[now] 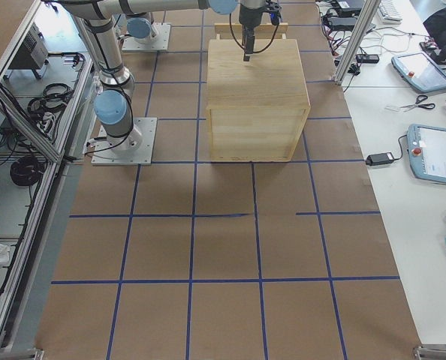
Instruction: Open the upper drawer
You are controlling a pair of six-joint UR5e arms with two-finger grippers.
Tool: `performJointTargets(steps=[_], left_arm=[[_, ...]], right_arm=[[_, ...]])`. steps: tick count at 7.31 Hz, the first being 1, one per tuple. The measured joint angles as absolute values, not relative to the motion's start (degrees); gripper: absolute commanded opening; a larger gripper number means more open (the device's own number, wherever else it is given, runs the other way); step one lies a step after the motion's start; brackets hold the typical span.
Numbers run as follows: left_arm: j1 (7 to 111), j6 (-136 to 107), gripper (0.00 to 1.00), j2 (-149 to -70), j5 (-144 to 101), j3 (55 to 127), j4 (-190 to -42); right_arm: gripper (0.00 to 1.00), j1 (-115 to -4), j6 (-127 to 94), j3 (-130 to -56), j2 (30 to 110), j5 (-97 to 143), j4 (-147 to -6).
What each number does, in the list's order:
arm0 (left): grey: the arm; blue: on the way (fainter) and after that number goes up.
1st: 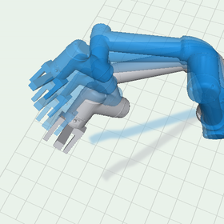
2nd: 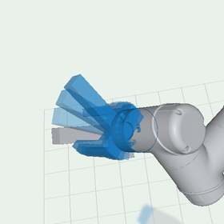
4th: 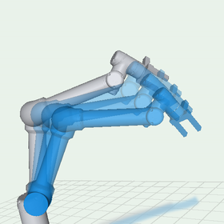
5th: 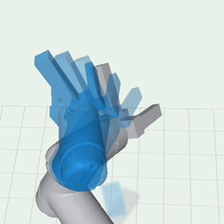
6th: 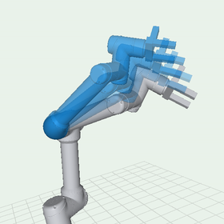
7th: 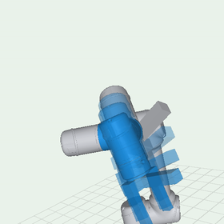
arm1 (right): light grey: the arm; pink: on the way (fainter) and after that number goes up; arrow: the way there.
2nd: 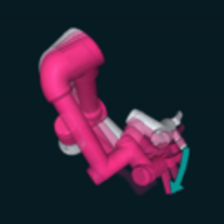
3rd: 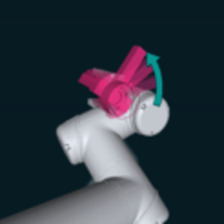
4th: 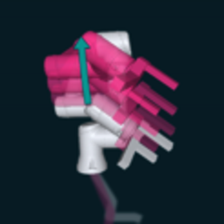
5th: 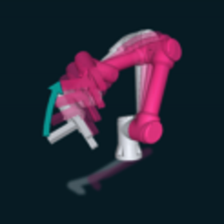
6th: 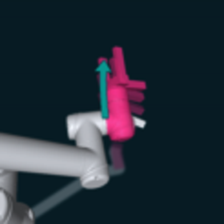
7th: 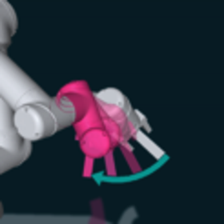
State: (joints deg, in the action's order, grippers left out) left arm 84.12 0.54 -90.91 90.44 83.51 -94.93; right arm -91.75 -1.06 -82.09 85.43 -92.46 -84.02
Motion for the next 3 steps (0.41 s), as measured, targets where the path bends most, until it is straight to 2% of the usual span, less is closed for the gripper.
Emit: performJointTargets(steps=[3], left_arm=[[83.9,1.0,1.0,-90.1,90.4,84.4,-94.9]], right_arm=[[1.0,-91.8,-1.1,-82.1,85.4,-92.5,-84.0]])
